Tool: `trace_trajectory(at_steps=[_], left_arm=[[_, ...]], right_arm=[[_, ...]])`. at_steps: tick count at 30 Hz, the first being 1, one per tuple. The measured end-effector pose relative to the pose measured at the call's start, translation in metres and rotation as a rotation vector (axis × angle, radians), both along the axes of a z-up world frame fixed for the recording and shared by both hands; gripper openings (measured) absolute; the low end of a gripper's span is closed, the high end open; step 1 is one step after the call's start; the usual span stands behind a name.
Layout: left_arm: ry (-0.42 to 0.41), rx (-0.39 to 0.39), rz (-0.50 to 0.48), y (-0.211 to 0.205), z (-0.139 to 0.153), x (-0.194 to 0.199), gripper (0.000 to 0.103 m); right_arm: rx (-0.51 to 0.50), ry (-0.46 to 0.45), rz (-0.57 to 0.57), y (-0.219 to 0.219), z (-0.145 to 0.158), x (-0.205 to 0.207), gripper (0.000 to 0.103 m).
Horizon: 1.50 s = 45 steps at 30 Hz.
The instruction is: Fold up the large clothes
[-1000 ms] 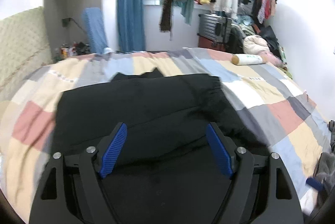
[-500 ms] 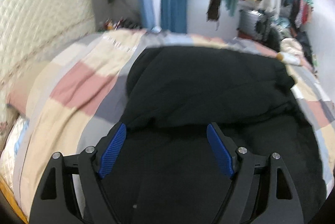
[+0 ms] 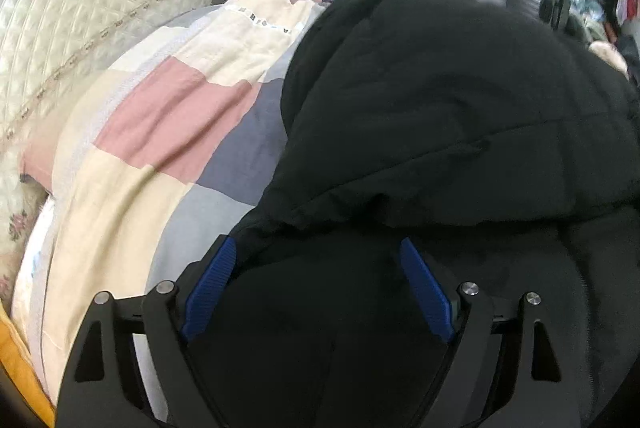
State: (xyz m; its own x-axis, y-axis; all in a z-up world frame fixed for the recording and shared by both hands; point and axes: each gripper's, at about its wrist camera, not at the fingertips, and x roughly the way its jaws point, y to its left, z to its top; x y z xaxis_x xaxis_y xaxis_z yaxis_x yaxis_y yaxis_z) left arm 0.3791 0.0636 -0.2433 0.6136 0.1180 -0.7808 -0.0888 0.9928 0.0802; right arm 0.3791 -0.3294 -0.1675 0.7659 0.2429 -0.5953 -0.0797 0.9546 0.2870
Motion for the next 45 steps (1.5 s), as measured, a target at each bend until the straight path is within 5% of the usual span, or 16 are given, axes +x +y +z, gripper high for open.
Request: trace_trajectory(at_steps=[4, 11, 15, 21, 29, 39, 45], left_arm=[[-0.003, 0.058, 0.033, -0.001, -0.008, 0.009, 0.085], [-0.045, 0.113, 0.110, 0.005, -0.010, 0.017, 0.085], [-0.058, 0.089, 0.153, 0.016, -0.008, 0.019, 0.085], [-0.093, 0.063, 0.214, 0.038, 0.000, 0.019, 0.085], [-0.116, -0.069, 0.281, 0.071, 0.006, 0.014, 0.086], [-0.132, -0.093, 0.266, 0.058, 0.006, 0.014, 0.087], [-0.126, -0.122, 0.270, 0.062, 0.005, 0.013, 0.087]], right_arm=[[0.022, -0.014, 0.006, 0.000, -0.005, 0.019, 0.068], [0.019, -0.027, 0.013, 0.000, -0.012, 0.030, 0.028], [-0.039, -0.035, 0.035, 0.014, -0.009, 0.026, 0.016], [-0.052, -0.071, 0.095, 0.031, 0.010, 0.014, 0.014], [0.018, -0.134, 0.116, 0.027, 0.035, -0.001, 0.013], [-0.020, 0.005, 0.052, 0.003, -0.020, 0.026, 0.013], [-0.077, -0.004, 0.072, 0.011, -0.017, 0.017, 0.020]])
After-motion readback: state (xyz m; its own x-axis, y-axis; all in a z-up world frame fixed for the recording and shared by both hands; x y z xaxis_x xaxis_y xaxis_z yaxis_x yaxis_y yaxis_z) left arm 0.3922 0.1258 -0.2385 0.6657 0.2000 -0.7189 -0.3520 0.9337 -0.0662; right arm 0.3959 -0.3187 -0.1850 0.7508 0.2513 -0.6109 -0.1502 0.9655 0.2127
